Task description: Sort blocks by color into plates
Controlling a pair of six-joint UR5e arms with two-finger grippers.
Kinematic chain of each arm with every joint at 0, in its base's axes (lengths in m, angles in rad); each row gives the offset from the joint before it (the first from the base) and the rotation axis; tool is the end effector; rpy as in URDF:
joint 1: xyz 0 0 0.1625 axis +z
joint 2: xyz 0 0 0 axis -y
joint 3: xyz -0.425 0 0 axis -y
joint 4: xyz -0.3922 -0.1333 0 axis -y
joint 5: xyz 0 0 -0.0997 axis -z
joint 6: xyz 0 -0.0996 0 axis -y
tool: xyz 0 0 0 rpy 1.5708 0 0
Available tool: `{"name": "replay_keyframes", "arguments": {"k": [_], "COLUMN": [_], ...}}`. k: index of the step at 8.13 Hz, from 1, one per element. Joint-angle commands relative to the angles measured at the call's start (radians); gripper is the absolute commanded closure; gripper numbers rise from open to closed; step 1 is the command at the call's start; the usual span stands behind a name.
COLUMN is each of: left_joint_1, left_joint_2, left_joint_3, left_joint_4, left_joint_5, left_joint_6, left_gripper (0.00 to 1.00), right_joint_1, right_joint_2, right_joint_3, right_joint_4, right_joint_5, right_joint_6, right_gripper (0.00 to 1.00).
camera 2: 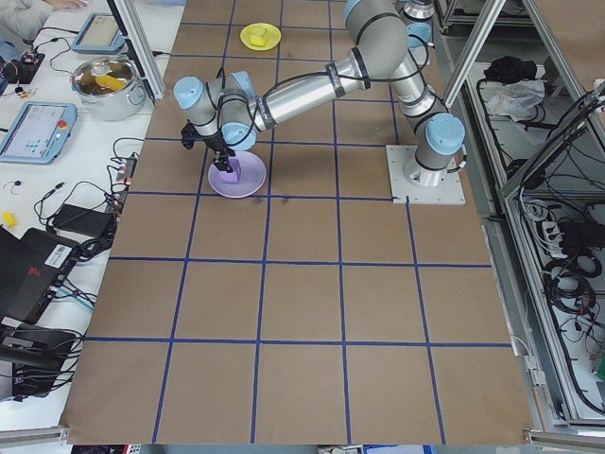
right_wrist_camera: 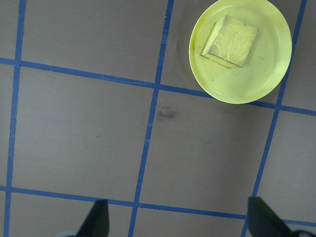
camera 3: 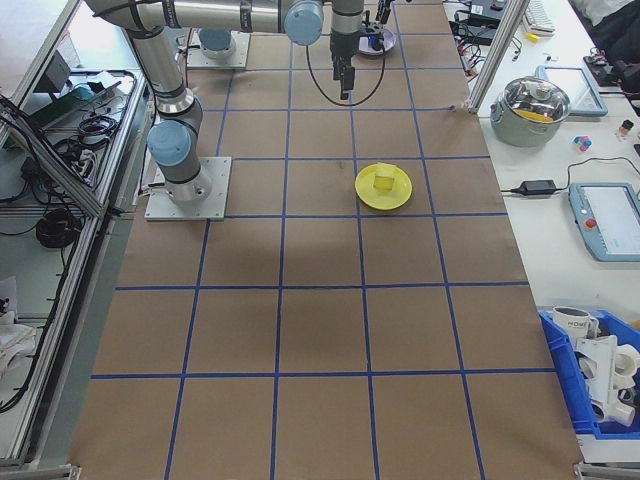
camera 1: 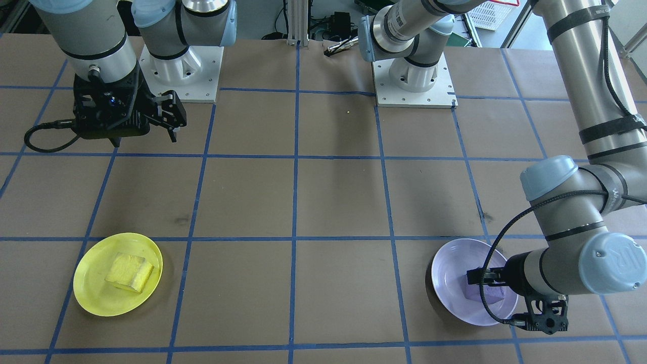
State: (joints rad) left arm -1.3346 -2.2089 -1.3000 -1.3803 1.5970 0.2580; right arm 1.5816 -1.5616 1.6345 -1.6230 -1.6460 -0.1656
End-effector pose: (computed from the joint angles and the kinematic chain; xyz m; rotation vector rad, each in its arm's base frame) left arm 0.0367 -0.7110 0.2475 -0.0375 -3.1111 -0.2774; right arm 0.1311 -0.4913 0.4576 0.2714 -3.0559 -0.0406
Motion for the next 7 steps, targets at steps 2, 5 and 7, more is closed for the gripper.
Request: {"name": "replay_keyframes", "arguments": {"k": [2, 5, 7], "left_joint_1": [-0.026, -0.154, -0.204], "left_joint_2": [0.046, 0.202, 0.352], "left_joint_3": [0.013, 0.011, -0.004], "left_joint_4": [-0.023, -0.119, -0.184], "left_joint_5": [0.000, 0.001, -0.020], "left_joint_6": [-0.031, -0.188, -0.284], "left_gripper": [0.10, 0.11, 0.11], "right_joint_1": [0.000, 0.000, 0.000], "right_joint_2": [0.000, 0.000, -0.001], "right_joint_3": [0.001, 0.001, 0.001], "right_joint_4": [0.003, 0.003, 0.003], "right_joint_5": [0.000, -0.043, -0.043], "right_joint_6": [0.002, -0.002, 0.000], "right_gripper": [0.00, 0.00, 0.00]}}
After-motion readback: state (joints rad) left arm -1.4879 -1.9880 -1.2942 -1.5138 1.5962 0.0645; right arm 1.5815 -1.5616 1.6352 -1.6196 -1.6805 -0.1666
